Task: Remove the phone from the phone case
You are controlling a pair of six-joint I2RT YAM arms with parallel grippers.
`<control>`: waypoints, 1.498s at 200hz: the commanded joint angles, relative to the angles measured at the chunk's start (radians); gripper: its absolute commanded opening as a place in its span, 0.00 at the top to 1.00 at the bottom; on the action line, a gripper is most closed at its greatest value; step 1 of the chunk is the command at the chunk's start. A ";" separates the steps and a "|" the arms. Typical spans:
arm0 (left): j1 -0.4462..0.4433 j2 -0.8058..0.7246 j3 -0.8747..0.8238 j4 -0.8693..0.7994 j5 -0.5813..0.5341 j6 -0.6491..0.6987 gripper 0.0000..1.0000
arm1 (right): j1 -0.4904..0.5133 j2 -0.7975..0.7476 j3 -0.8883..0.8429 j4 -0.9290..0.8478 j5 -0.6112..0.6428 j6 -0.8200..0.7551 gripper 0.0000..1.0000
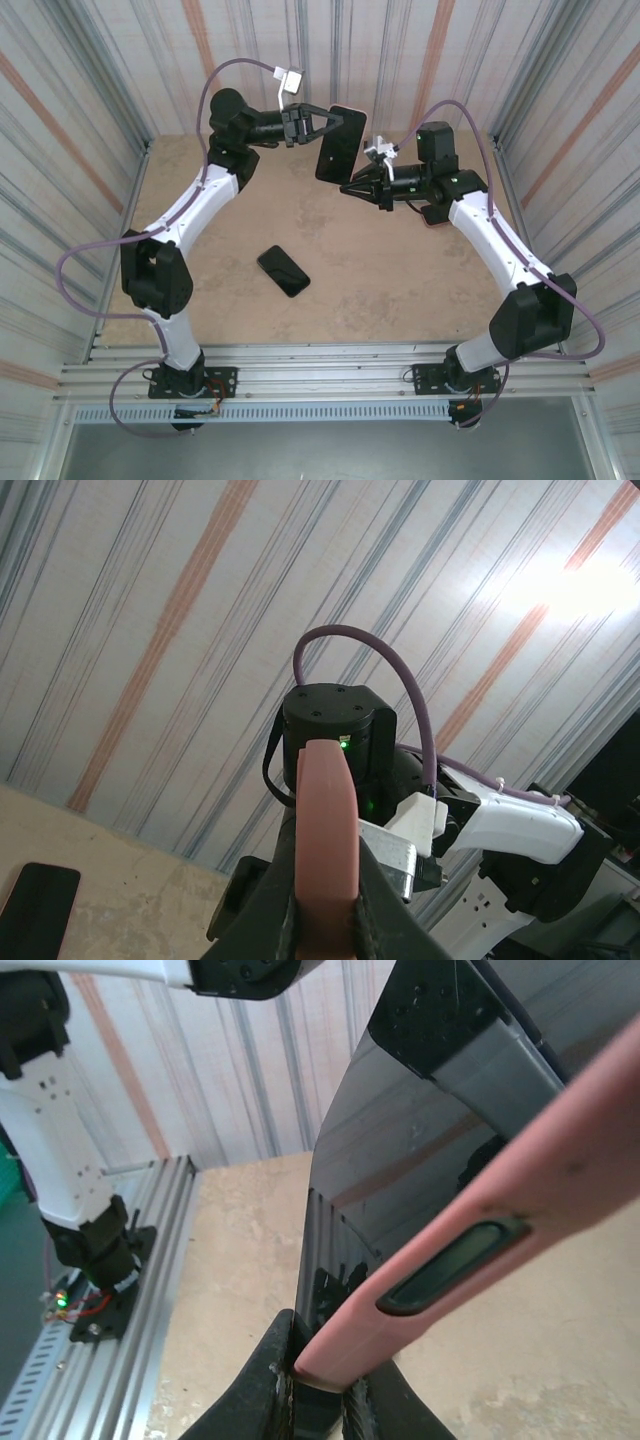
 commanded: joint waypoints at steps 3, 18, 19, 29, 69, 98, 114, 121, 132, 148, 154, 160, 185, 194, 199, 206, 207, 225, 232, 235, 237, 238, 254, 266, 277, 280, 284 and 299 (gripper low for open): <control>-0.013 -0.002 0.019 0.028 -0.020 -0.122 1.00 | 0.014 -0.032 0.021 0.022 0.197 -0.122 0.98; -0.017 -0.008 0.009 0.035 -0.019 -0.117 1.00 | 0.011 -0.048 0.006 0.065 0.232 -0.117 0.98; -0.018 -0.009 0.007 0.035 -0.019 -0.116 1.00 | 0.012 -0.048 0.005 0.065 0.233 -0.116 0.98; -0.019 -0.009 0.004 0.036 -0.019 -0.113 1.00 | 0.010 -0.047 0.009 0.080 0.233 -0.097 0.98; -0.029 -0.003 0.004 0.045 -0.013 -0.111 1.00 | 0.008 -0.051 0.011 0.134 0.213 -0.032 0.98; -0.029 -0.004 0.004 0.020 -0.019 -0.071 1.00 | -0.006 -0.056 0.004 0.180 0.153 0.037 0.97; -0.028 -0.005 0.005 0.017 -0.037 -0.060 1.00 | -0.009 -0.059 -0.011 0.204 0.147 0.067 0.94; -0.029 -0.003 0.010 0.015 -0.038 -0.059 1.00 | -0.010 -0.060 -0.016 0.223 0.143 0.094 0.92; -0.030 0.000 0.011 0.014 -0.039 -0.059 1.00 | -0.015 -0.063 -0.031 0.284 0.121 0.156 0.89; -0.030 -0.007 0.000 0.005 -0.040 -0.043 1.00 | -0.017 -0.070 -0.049 0.360 0.100 0.236 0.84; -0.031 -0.010 -0.005 0.000 -0.041 -0.038 1.00 | -0.018 -0.070 -0.052 0.382 0.093 0.262 0.83; -0.031 -0.011 -0.009 0.001 -0.040 -0.036 1.00 | -0.020 -0.068 -0.055 0.406 0.086 0.286 0.82; -0.031 -0.012 -0.014 0.007 -0.057 -0.041 1.00 | -0.023 -0.056 -0.064 0.476 0.051 0.371 0.80; -0.031 -0.015 -0.017 0.007 -0.074 -0.042 1.00 | -0.023 -0.051 -0.063 0.491 0.039 0.397 0.79; -0.032 -0.016 -0.018 0.006 -0.088 -0.044 1.00 | -0.023 -0.050 -0.066 0.502 0.030 0.416 0.78; -0.031 -0.022 -0.020 -0.002 -0.108 -0.041 1.00 | -0.023 -0.049 -0.070 0.521 0.020 0.445 0.78; -0.032 -0.022 -0.020 -0.004 -0.113 -0.041 1.00 | -0.023 -0.048 -0.071 0.523 0.019 0.449 0.77; -0.032 -0.046 -0.043 -0.072 -0.231 -0.031 1.00 | -0.027 -0.047 -0.090 0.576 -0.001 0.545 0.75; -0.032 -0.057 -0.057 -0.082 -0.287 -0.040 1.00 | -0.028 -0.047 -0.100 0.602 0.000 0.594 0.74; -0.031 -0.062 -0.067 -0.084 -0.307 -0.047 1.00 | -0.029 -0.048 -0.105 0.613 0.003 0.619 0.74; -0.032 -0.064 -0.073 -0.083 -0.325 -0.055 1.00 | -0.029 -0.047 -0.109 0.622 0.007 0.637 0.74; -0.032 -0.065 -0.075 -0.084 -0.333 -0.058 1.00 | -0.030 -0.047 -0.111 0.625 0.008 0.645 0.74; -0.039 -0.087 -0.115 -0.074 -0.448 -0.112 1.00 | -0.033 -0.044 -0.137 0.700 0.011 0.796 0.73; -0.050 -0.107 -0.162 -0.074 -0.548 -0.153 1.00 | -0.028 -0.044 -0.165 0.779 0.034 0.930 0.69; -0.058 -0.119 -0.187 -0.066 -0.606 -0.191 1.00 | -0.023 -0.045 -0.198 0.862 0.070 1.057 0.67; -0.060 -0.123 -0.192 -0.069 -0.624 -0.200 1.00 | -0.022 -0.045 -0.203 0.883 0.080 1.095 0.66; -0.063 -0.129 -0.206 -0.073 -0.645 -0.213 1.00 | -0.019 -0.045 -0.211 0.905 0.094 1.139 0.65; -0.075 -0.151 -0.251 -0.074 -0.735 -0.258 1.00 | -0.006 -0.051 -0.236 0.954 0.151 1.274 0.62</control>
